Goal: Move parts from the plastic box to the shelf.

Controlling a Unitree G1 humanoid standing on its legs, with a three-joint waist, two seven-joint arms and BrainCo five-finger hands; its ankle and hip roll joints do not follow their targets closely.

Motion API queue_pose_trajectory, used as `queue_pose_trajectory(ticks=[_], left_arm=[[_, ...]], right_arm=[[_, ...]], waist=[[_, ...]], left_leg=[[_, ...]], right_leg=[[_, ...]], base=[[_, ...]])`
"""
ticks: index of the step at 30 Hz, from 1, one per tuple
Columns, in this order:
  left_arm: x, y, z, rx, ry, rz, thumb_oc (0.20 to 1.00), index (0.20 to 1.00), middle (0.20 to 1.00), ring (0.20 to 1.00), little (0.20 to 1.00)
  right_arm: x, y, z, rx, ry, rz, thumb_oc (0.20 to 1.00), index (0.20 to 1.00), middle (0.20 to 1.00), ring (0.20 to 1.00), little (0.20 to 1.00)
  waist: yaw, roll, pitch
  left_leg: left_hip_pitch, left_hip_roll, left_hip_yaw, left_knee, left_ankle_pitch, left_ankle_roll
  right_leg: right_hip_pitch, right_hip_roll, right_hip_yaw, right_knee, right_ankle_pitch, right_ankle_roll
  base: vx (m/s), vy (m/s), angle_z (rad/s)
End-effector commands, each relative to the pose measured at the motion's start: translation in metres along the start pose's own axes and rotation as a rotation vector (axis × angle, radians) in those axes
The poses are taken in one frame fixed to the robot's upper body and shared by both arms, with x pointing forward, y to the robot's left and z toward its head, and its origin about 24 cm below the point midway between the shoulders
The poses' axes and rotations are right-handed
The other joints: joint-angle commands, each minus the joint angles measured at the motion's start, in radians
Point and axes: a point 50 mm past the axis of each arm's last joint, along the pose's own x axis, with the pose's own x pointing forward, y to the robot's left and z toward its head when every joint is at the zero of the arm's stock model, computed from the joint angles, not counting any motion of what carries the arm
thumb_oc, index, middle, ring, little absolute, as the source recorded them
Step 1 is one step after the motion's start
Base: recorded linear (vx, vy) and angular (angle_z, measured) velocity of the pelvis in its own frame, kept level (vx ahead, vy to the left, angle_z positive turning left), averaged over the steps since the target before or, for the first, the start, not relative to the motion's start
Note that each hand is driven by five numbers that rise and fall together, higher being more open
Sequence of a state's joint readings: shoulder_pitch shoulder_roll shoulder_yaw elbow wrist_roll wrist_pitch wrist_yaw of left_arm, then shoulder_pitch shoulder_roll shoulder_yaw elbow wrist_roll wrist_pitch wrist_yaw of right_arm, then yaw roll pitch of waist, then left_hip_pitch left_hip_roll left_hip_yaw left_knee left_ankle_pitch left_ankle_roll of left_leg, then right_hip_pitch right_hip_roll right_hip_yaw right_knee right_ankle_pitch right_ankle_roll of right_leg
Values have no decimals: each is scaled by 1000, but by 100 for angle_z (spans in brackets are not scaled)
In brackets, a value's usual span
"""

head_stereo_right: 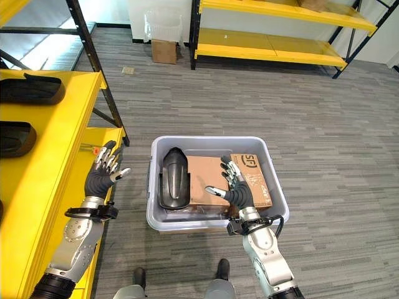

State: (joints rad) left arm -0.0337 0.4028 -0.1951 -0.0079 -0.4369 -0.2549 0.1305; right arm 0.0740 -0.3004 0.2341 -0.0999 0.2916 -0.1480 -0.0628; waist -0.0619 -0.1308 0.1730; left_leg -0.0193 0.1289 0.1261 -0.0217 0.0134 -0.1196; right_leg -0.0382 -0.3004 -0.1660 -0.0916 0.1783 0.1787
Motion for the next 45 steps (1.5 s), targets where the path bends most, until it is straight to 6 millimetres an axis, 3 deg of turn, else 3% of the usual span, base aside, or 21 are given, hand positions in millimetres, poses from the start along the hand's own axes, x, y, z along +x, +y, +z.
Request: queue_pose_trajectory(ticks=[1, 6, 10, 15, 20, 22, 33, 45], left_arm=[[23, -28, 19, 56, -128, -86, 1000, 1000, 1000, 1000, 1000], [37, -48, 19, 92, -148, -116, 1000, 1000, 1000, 1000, 1000], [53, -63, 10, 127, -119, -100, 1000, 1000, 1000, 1000, 1000], [67, -60, 13, 144, -137, -1, 1000, 1000, 1000, 1000, 1000], [71, -42, 25, 208, -199, 121, 1000, 1000, 1000, 1000, 1000], [74, -24, 34, 310, -254, 235, 1000, 1000, 1000, 1000, 1000], [71, -1, 52, 463, -367, 366, 1000, 1000, 1000, 1000, 1000], [93, 26, 24, 515, -165, 515, 1000, 1000, 1000, 1000, 1000]], right_arm=[[7, -23, 61, -94, -298, -79, 1000, 1000, 1000, 1000, 1000], [6, -29, 72, -110, -357, -140, 1000, 1000, 1000, 1000, 1000], [7, -28, 78, -104, -398, -168, 1000, 1000, 1000, 1000, 1000], [9, -28, 81, -85, -424, -191, 1000, 1000, 1000, 1000, 1000], [5, -31, 84, -80, -448, -217, 1000, 1000, 1000, 1000, 1000], [5, -33, 84, -75, -457, -233, 1000, 1000, 1000, 1000, 1000], [0, -33, 86, -62, -469, -192, 1000, 1000, 1000, 1000, 1000], [2, -25, 87, -50, -469, -120, 1000, 1000, 1000, 1000, 1000]], waist=[[-23, 59, 46], [-52, 60, 94], [-84, 42, 157], [-104, 16, 203], [-111, -10, 239], [-114, -27, 258], [-110, -41, 273], [-138, -86, 290]], left_leg=[[-45, 98, 51, 9, 40, -30], [-71, 129, 71, -30, 79, -49], [-94, 156, 104, -33, 96, -58], [-115, 178, 129, -19, 100, -63], [-145, 195, 147, 2, 99, -68], [-145, 206, 158, 0, 103, -73], [-156, 212, 148, -10, 117, -79], [-183, 224, 153, 3, 120, -88]], right_leg=[[2, -43, 9, 44, -73, 62], [-76, -18, 28, 51, -76, 58], [-154, 7, 63, 80, -77, 50], [-217, 31, 96, 105, -75, 45], [-270, 50, 115, 130, -72, 42], [-289, 65, 124, 137, -69, 41], [-297, 78, 113, 135, -75, 28], [-330, 96, 127, 130, -63, 24]], base=[[-73, -97, -14], [-58, -75, -16], [-45, -67, -26], [-46, -76, -30], [-38, -50, -18], [-6, -60, -17], [-3, -8, -2], [-19, -4, -1]])
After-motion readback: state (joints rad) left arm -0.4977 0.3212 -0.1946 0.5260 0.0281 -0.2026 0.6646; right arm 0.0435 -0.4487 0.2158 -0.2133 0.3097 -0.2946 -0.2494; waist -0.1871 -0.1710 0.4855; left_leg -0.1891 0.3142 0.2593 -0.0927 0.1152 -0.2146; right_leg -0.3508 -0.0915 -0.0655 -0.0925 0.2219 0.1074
